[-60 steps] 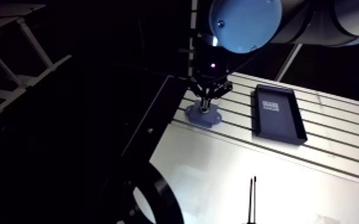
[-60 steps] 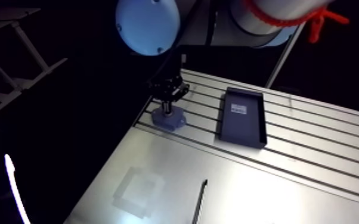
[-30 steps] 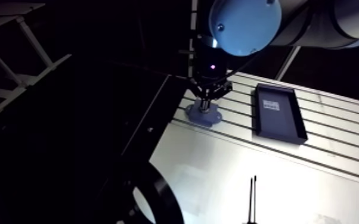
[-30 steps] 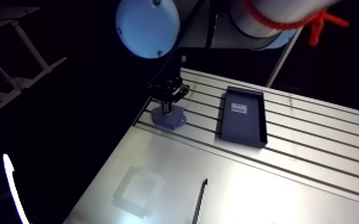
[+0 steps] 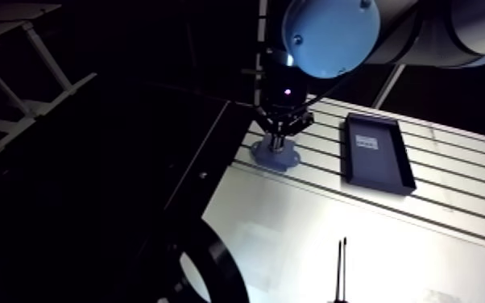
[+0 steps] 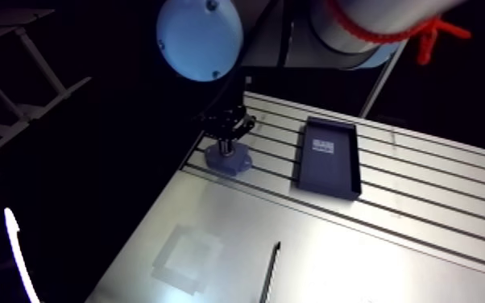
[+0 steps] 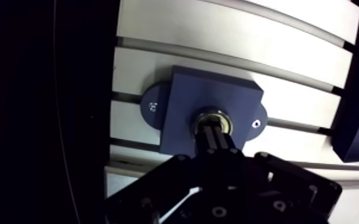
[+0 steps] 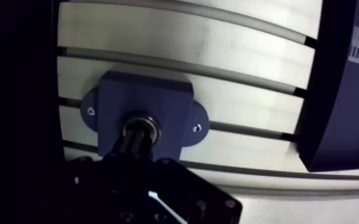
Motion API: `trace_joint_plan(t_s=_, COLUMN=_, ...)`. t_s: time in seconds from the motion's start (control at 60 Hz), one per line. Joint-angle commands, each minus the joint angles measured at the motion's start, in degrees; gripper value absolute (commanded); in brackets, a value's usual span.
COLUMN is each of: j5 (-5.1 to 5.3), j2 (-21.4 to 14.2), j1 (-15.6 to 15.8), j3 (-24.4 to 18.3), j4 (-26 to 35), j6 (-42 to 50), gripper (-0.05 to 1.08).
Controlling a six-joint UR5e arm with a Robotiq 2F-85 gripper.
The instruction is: Pick up the bearing and press it into the housing until flush.
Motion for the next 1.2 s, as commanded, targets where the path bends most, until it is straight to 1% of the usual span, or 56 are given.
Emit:
trace_joint_plan(t_s=0.017, j5=-0.09, j2=0.00, j1=0.03, j3=0.49, j4=-1.82, j6=-0.48, gripper=1.08)
trace_joint_plan(t_s=0.383, j5=0.00, j2=0.00, j1=0.03, j3=0.49, j4=-1.85, j6=-0.57, gripper=1.08)
trace_joint_plan(t_s=0.717, j5=-0.09, j2=0.18, j1=0.03, j3=0.49, j4=-1.76, j6=-0.57, gripper=1.08)
trace_joint_plan(t_s=0.817, j5=-0.34, j2=0.18, j1=0.03, j3=0.49, j4=-1.76, j6=-0.57, gripper=1.08)
trace_joint_plan(t_s=1.2, j5=-0.36, j2=0.27, j1=0.03, j3=0.58, j4=-1.85, j6=-0.57, gripper=1.08)
